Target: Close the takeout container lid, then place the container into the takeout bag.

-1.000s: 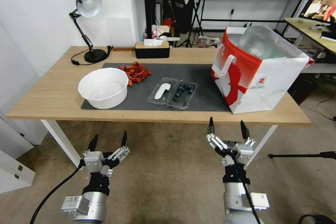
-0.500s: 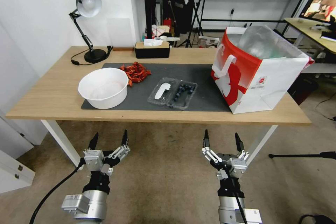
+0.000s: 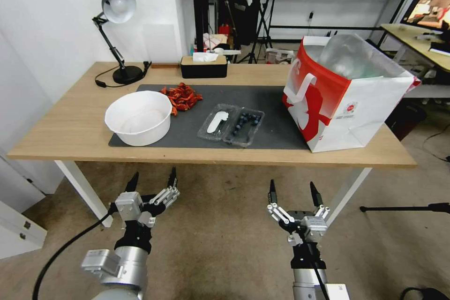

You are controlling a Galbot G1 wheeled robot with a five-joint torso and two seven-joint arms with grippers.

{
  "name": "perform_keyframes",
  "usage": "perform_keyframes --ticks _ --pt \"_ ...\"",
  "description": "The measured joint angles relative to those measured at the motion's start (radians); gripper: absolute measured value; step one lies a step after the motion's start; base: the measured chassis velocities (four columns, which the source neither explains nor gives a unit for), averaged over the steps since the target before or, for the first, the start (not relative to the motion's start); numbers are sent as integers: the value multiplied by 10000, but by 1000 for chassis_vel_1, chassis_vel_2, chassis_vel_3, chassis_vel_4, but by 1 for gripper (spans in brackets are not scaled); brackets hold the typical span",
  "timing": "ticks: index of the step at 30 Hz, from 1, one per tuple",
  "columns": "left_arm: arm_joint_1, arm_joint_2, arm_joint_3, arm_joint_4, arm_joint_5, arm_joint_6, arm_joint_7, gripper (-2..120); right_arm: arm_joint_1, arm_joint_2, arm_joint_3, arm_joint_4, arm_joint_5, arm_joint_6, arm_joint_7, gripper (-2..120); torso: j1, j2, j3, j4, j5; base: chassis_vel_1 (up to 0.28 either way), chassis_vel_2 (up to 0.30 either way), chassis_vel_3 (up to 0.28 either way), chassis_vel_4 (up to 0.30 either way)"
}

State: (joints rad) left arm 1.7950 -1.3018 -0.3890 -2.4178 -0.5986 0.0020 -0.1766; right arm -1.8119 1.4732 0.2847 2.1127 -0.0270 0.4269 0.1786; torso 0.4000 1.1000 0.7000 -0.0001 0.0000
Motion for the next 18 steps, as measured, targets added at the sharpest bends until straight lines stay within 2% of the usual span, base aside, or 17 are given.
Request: perform_keyframes --ticks 1,2,4,5,7,9,11,12,14,16,18 --pt "-61 22 21 -190 -619 325 96 100 46 -83 -47 -11 41 -62 -16 100 0 0 0 1 1 0 0 0 0" --pt "-61 22 21 -190 -619 325 96 100 46 -83 -47 -11 41 -62 -16 100 0 0 0 1 1 0 0 0 0" --pt "-383 189 133 -360 -1783 1035 165 100 23 -121 -48 -10 59 -100 -51 100 1 0 0 3 0 0 0 0 0" --pt "-383 189 133 -360 -1783 1035 165 100 23 -121 -48 -10 59 -100 -51 100 1 0 0 3 0 0 0 0 0" --pt "-815 474 272 -382 -2991 1582 172 100 -91 -90 8 57 51 -100 -77 100 1 0 0 0 -2 0 0 0 0" --pt "-815 474 272 -382 -2991 1582 172 100 -91 -90 8 57 51 -100 -77 100 1 0 0 0 -2 0 0 0 0" --pt "-1759 874 407 -192 -4822 2093 132 100 -248 -14 108 208 -4 -95 -157 100 1 0 0 1 -1 0 0 0 0" --pt "-1759 874 407 -192 -4822 2093 132 100 -248 -14 108 208 -4 -95 -157 100 1 0 0 1 -1 0 0 0 0" --pt "-2629 1068 579 101 -5858 2283 -182 100 -349 54 170 252 -83 -60 -199 100 1 0 0 0 -2 0 0 0 0" --pt "-2985 1117 696 254 -6170 2331 -380 100 -389 94 189 262 -116 -41 -208 100 1 0 0 -1 0 0 0 0 0" --pt "-3906 1156 1064 798 -6789 2396 -1032 100 -474 186 234 298 -199 -17 -220 100 1 0 1 0 -1 0 0 0 0"
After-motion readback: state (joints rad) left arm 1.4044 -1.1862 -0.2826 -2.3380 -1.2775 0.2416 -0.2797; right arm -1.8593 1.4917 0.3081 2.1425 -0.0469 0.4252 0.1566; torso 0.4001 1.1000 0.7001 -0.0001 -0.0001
